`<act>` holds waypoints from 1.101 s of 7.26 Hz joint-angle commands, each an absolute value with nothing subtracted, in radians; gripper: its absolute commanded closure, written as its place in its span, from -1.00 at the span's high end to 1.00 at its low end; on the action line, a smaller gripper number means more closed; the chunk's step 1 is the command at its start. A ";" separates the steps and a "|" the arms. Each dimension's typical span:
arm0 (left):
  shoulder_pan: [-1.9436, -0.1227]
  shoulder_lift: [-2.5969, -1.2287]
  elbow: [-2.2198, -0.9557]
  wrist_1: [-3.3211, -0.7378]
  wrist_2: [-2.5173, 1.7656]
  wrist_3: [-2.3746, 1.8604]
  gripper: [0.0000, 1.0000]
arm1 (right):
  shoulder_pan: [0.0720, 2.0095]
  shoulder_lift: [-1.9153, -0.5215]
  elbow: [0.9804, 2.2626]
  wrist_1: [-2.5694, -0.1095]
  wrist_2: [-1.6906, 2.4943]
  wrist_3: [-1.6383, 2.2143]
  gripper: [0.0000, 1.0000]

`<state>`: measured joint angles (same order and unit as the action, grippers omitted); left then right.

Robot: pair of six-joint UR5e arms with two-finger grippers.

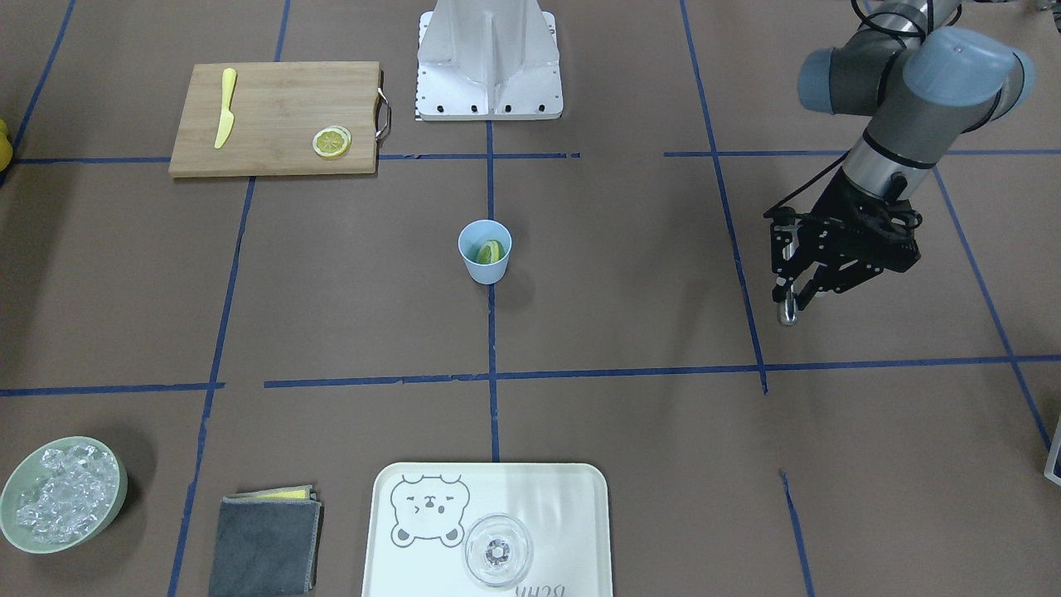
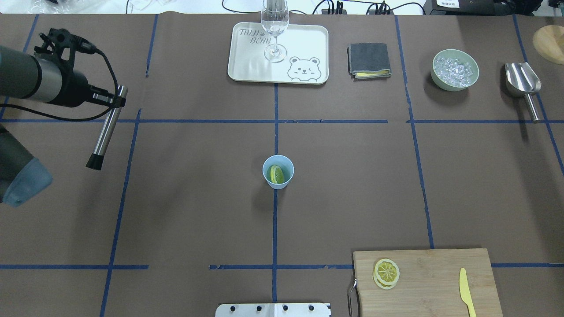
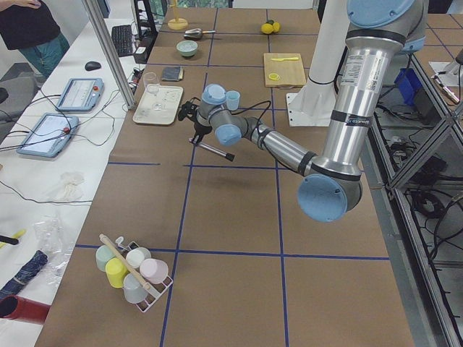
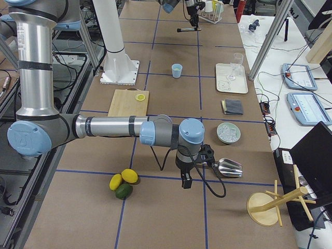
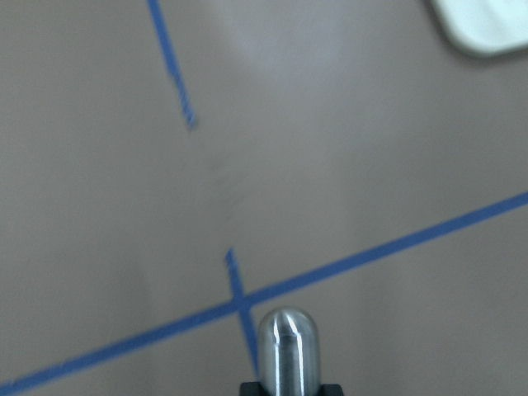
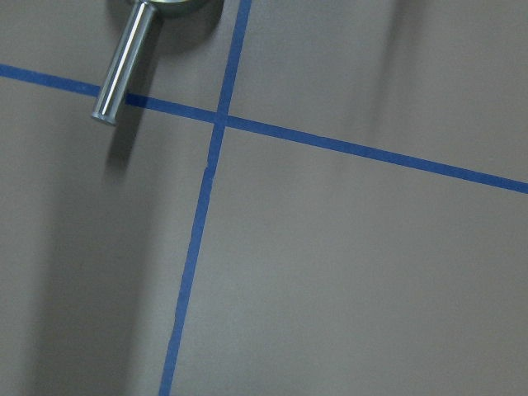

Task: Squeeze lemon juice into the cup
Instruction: 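Lift the muddler upright and carry it over the blue cup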

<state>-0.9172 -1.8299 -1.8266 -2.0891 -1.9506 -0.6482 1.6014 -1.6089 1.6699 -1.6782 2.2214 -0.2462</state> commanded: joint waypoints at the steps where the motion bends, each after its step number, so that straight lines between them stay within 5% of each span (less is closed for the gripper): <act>1: -0.920 -1.951 -1.853 -2.133 -1.898 -0.517 -1.00 | 1.601 -1.614 1.666 -1.678 2.223 -0.247 1.00; 8: -0.794 -2.023 -1.680 -3.201 -1.846 -0.519 -1.00 | 1.643 -1.612 1.660 -1.680 2.217 -0.244 1.00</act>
<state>-0.8424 -1.9956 -1.7297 -3.0514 -1.8873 -0.5233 1.6328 -1.6115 1.6614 -1.6791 2.2172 -0.2451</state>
